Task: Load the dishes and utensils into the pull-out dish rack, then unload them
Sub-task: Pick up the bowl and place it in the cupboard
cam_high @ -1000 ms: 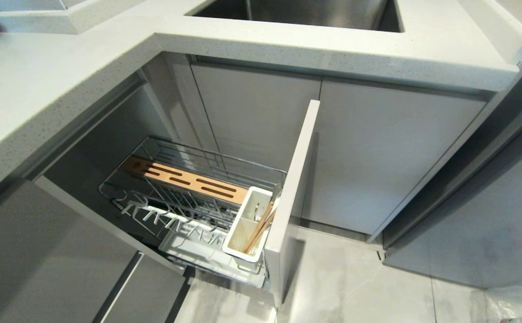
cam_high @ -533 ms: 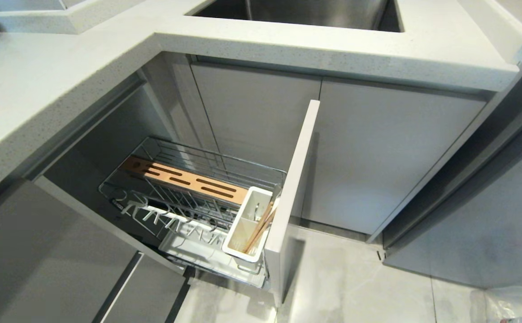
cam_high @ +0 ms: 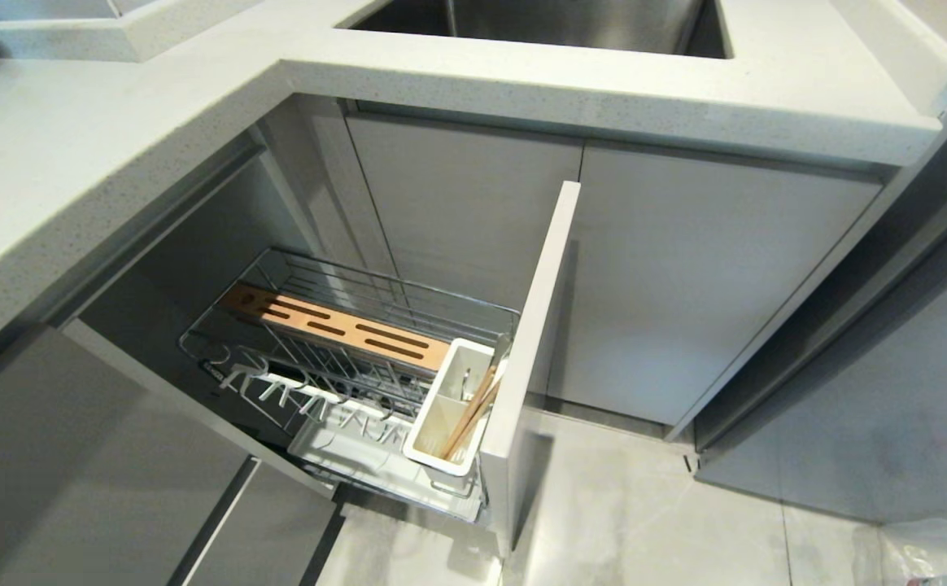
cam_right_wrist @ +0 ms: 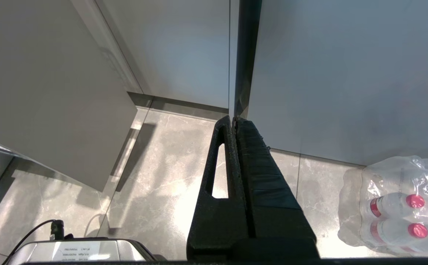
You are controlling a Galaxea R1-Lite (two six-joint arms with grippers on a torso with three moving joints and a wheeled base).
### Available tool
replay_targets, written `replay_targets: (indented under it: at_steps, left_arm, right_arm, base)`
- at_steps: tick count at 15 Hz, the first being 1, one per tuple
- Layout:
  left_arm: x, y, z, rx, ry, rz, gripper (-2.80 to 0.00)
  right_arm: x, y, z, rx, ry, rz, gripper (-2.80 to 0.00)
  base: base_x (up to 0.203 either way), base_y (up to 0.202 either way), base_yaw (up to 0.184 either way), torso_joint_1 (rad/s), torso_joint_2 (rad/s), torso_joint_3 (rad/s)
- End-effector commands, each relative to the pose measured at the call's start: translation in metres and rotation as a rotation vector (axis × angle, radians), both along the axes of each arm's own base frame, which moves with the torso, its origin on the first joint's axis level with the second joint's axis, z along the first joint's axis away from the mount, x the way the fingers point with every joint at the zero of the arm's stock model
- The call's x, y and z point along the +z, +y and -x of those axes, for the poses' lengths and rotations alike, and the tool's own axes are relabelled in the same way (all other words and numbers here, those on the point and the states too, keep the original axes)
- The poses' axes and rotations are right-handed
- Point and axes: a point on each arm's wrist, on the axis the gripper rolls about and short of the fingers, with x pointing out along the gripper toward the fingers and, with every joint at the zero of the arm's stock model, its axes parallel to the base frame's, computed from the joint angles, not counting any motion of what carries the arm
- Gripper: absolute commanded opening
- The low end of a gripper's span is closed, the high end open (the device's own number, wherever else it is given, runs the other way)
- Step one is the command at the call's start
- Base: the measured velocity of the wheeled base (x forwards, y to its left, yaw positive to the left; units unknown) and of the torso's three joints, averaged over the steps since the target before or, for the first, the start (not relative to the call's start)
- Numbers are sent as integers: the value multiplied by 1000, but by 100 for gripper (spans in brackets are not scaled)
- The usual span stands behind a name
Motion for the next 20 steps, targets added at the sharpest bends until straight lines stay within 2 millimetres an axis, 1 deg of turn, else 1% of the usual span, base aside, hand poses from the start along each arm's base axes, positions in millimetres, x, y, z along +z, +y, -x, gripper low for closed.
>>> replay_targets:
  at_steps: [1,8,9,20]
  left_arm:
    - [-3,2,0,2,3,17,0]
    - [-6,5,0,7,7,30,0]
    - [-6,5,0,7,8,33,-280]
    - [-7,3,2,10,6,30,-280]
  right_arm:
    - [0,0,0,0,1,-1,-280]
    - [0,0,0,0,1,1,-280]
    - [0,0,0,0,1,-1,-280]
    - [0,0,0,0,1,1,-280]
  base:
    - [0,0,0,0,0,0]
    - [0,0,0,0,0,0]
    - [0,0,0,0,0,0]
    - [0,0,0,0,0,0]
